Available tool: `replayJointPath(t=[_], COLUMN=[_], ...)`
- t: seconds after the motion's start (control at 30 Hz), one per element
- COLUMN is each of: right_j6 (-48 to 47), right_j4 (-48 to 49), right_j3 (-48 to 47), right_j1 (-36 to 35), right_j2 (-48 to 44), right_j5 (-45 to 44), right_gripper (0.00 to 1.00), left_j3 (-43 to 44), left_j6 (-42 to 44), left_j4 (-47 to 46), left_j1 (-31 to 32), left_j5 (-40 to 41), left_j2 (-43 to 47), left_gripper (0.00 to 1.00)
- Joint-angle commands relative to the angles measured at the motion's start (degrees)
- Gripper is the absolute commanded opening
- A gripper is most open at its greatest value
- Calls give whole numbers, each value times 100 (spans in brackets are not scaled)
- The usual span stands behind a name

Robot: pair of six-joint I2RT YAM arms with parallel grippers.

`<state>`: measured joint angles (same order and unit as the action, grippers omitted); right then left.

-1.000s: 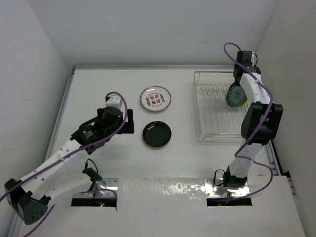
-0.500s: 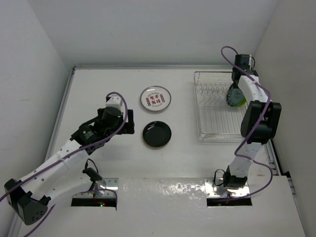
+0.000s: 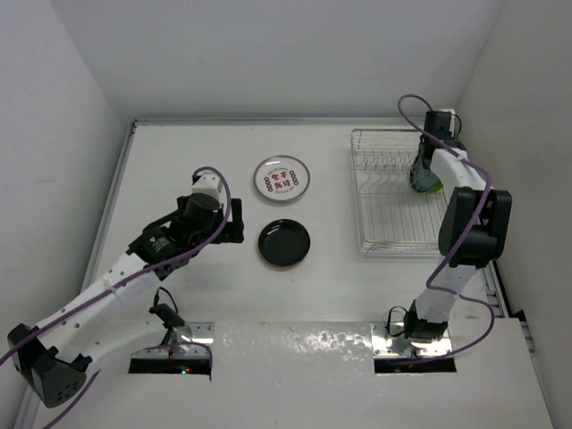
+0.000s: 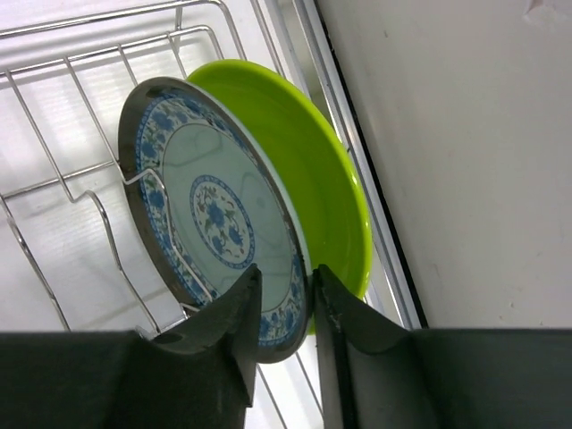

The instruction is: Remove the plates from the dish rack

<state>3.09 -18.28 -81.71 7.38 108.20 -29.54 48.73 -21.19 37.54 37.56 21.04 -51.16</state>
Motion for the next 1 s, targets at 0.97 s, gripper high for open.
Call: replayJointPath(t=[0.97], right_j6=[1246], right_j4=[53], right_j3=[752], right_j1=[-359], right_j2=[-2961], right_j5=[-527], right_gripper=[0], left_j3=[22], left_j6=[97], left_j4=[-185], left_j1=[-56], left_j5=[23], left_j2=[193], left_gripper=[100])
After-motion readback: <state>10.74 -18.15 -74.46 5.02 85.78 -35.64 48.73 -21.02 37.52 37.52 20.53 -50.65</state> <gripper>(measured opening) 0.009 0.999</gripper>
